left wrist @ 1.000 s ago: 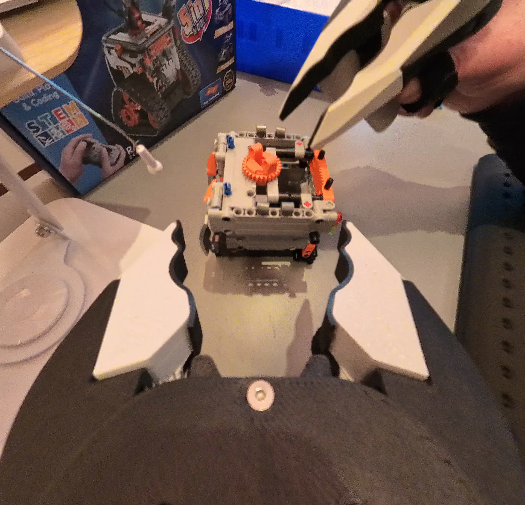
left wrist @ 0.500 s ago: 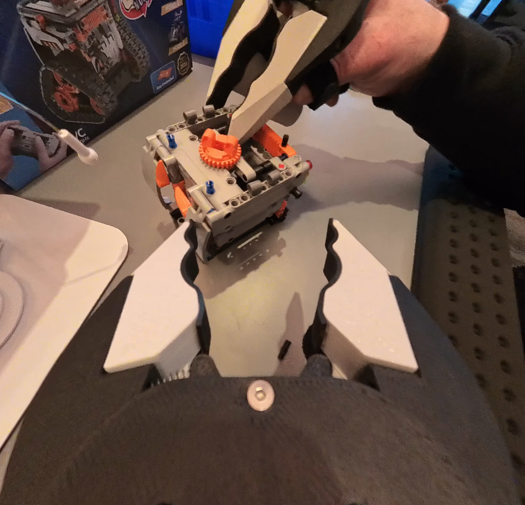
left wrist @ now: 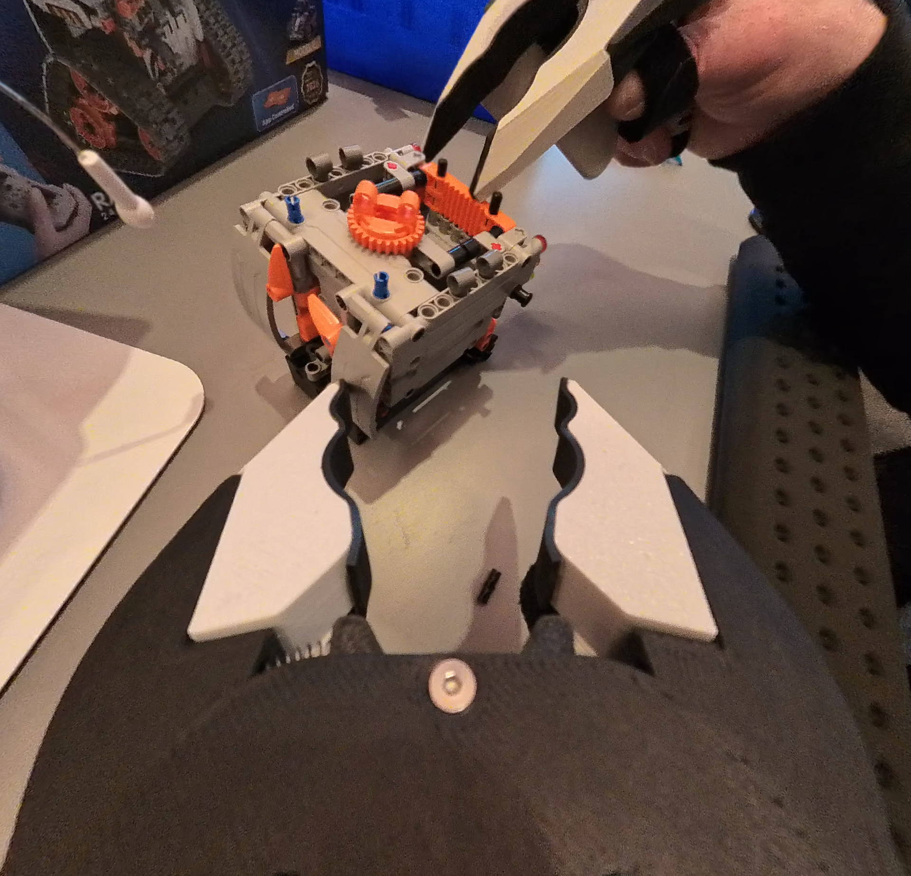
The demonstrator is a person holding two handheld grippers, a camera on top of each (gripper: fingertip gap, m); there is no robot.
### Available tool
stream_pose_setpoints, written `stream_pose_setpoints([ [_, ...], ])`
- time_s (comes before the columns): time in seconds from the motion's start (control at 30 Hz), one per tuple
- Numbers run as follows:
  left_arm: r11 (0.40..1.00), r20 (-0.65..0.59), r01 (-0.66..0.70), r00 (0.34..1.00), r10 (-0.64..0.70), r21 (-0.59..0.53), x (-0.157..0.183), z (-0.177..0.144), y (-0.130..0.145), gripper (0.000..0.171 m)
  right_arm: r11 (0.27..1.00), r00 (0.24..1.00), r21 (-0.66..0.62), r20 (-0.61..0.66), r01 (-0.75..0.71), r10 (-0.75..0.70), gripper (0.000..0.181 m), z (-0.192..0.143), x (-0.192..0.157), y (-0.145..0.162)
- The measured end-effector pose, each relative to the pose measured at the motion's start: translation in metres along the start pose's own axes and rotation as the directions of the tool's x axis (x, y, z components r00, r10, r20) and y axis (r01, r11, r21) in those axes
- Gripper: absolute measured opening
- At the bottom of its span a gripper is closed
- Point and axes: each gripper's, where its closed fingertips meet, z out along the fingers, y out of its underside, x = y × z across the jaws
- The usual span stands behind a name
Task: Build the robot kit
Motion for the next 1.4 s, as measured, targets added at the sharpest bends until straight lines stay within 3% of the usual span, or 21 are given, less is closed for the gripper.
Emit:
stream_pose_setpoints([
  [0.3,1.0,0.006,-0.015,1.0,0.015,-0.011,0.005,-0.001,0.001,0.075,0.995,0.997,0.07,-0.03,-0.066,0.068,0.049,-0.013,0.001,-0.001],
  [0.67,0.998,-0.027,-0.061,0.998,0.06,-0.027,0.018,0.002,0.004,0.074,0.99,0.992,0.096,0.084,-0.104,0.096,0.042,0.005,-0.011,0.002],
  [0.9,0.999,-0.021,-0.032,0.999,0.032,-0.004,0.011,-0.002,0.002,0.07,0.975,0.984,0.162,0.119,-0.152,0.133,0.038,-0.011,-0.005,-0.001],
  [1.23,0.997,-0.034,-0.072,0.997,0.071,-0.021,0.022,0.002,0.004,0.068,0.976,0.986,0.179,0.128,-0.126,0.104,0.035,0.006,-0.005,-0.004],
  [1.4,0.995,0.044,-0.101,0.994,0.101,0.001,0.013,-0.004,-0.003,0.062,0.963,0.999,0.268,0.046,-0.001,-0.012,0.034,-0.021,-0.006,-0.016],
])
